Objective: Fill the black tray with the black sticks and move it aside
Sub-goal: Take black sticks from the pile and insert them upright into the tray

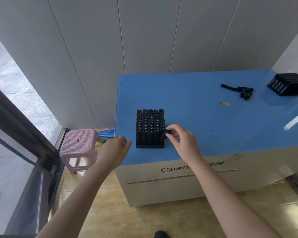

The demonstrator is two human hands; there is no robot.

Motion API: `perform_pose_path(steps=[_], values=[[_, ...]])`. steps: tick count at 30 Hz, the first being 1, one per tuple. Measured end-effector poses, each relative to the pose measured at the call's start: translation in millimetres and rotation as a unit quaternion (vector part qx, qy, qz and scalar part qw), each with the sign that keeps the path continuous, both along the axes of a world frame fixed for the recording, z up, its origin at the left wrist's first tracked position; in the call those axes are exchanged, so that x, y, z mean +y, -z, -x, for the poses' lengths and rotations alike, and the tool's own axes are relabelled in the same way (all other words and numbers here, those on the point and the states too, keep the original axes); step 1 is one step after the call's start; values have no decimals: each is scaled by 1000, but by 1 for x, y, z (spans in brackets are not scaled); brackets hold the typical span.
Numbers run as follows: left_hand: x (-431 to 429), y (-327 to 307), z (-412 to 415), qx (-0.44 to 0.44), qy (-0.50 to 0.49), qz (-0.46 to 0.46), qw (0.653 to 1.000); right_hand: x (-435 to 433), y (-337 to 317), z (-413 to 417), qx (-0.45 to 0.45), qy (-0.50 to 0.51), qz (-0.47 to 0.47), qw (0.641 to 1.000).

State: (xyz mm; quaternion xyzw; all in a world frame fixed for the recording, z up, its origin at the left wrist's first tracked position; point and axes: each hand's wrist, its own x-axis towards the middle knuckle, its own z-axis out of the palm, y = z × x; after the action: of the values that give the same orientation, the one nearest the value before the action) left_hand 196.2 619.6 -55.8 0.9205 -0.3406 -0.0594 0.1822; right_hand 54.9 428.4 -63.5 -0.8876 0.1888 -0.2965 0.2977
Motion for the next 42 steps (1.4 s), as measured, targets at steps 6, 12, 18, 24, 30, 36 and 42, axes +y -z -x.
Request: perform_pose_path(steps=[6,12,18,24,30,36,42], values=[[3,-2,0,-9,8,1,1000,-3,10,-8,7,-22,65,998],[6,-5,-1,-9,13,-2,1000,-14,3,-15,43,-68,74,994],[4,-9,1,-11,28,0,1000,-7,2,-15,54,-34,111,992],[-13,-15,13,-6,82,14,997,4,4,1,52,48,15,997],[-47,-17,47,9,137,28,990,-19,5,47,113,101,-44,987],[-110,-25,86,-1,151,48,987,-79,-7,107,165,141,-48,975],[-206,-23,156,7,146,74,986,-157,-16,174,198,139,-40,970]])
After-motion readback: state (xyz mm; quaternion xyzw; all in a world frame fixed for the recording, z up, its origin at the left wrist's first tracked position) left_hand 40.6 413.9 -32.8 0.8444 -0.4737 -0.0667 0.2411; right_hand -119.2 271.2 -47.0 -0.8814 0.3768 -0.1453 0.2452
